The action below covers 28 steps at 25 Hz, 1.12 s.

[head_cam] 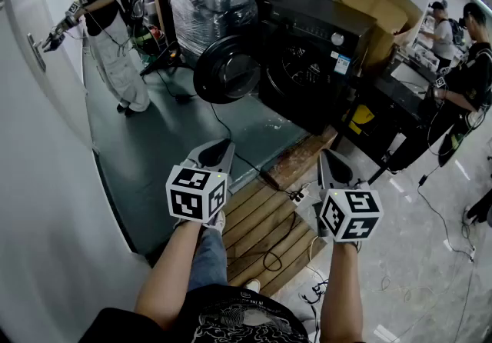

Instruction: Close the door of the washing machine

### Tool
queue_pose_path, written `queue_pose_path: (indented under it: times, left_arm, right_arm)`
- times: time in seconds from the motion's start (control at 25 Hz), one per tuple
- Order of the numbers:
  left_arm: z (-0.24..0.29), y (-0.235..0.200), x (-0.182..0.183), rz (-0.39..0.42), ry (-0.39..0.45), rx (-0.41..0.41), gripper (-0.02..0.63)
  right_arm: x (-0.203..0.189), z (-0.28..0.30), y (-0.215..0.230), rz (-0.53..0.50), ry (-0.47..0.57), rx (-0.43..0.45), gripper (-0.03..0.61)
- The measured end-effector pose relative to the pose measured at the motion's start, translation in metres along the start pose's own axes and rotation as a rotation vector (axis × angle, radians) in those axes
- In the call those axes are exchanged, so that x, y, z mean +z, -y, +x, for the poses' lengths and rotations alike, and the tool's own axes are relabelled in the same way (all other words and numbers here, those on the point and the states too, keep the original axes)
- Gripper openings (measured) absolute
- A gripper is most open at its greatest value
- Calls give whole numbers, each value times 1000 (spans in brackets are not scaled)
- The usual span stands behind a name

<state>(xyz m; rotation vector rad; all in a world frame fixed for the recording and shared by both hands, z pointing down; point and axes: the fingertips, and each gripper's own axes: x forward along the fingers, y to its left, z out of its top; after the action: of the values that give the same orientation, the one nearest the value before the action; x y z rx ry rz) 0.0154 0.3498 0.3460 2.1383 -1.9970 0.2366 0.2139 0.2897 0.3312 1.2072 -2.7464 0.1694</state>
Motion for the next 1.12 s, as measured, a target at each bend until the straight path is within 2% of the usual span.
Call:
queue_pose_path:
  times: [0.48,0.96,1.12]
  left_arm:
    - [14,4,6,22,11,3,40]
    - [35,-8,3,-6,2,-14,43]
    - [53,-20,1,-14,-7,-26,77]
  right_arm:
    - [-3,8,-1,-12,10,24,23]
    - [-2,31,3,-15,7,32,23]
    - [-3,49,7,-18,3,28,23]
